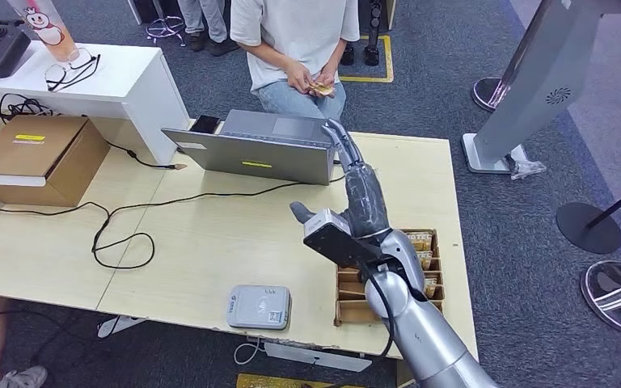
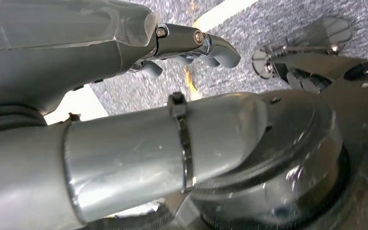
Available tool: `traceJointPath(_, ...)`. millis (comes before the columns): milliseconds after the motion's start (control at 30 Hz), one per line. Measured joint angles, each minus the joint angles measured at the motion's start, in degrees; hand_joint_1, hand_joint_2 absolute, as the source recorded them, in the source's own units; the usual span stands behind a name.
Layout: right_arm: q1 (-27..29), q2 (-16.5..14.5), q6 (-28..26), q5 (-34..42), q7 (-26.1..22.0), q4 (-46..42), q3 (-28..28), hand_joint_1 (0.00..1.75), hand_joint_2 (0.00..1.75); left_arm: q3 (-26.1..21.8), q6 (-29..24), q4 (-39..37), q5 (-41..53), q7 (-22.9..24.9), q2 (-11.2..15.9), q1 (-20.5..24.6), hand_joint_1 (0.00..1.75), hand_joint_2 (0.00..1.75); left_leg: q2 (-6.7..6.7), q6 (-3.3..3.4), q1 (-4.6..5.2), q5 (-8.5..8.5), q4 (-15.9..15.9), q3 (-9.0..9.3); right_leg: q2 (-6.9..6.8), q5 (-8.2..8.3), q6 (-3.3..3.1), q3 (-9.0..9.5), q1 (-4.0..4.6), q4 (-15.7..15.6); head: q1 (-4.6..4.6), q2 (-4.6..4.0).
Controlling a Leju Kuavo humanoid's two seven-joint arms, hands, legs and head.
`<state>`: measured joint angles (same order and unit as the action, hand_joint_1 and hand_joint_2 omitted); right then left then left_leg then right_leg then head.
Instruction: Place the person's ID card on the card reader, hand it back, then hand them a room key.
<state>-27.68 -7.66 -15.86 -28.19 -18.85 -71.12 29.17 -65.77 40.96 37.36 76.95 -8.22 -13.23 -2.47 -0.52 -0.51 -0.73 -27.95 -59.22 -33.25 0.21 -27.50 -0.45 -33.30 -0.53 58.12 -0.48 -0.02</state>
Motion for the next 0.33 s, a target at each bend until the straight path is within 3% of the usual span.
traceJointPath(167, 3.5, 1.7, 9.2, 10.1, -1.5, -6.2, 1.6, 0.0, 1.75, -3.3, 2.6, 6.1, 2.6, -1.0, -2.7, -0.8, 0.0, 0.0, -0.01, 0.0, -0.02, 0.0, 0.0, 0.01, 0.0, 0.0, 0.0, 0.0, 0.0, 0.0, -0.01, 0.0)
traceJointPath(333, 6.1, 2.8, 16.9, 16.6, -1.6, -10.3, 2.5, 0.0, 1.75, -5.2, 2.8, 8.2, 4.9, -2.5, -3.3, -0.9, 0.0, 0.0, 0.0, -0.01, -0.04, 0.0, 0.0, 0.02, 0.0, 0.0, -0.01, 0.0, 0.01, 0.0, -0.02, 0.0)
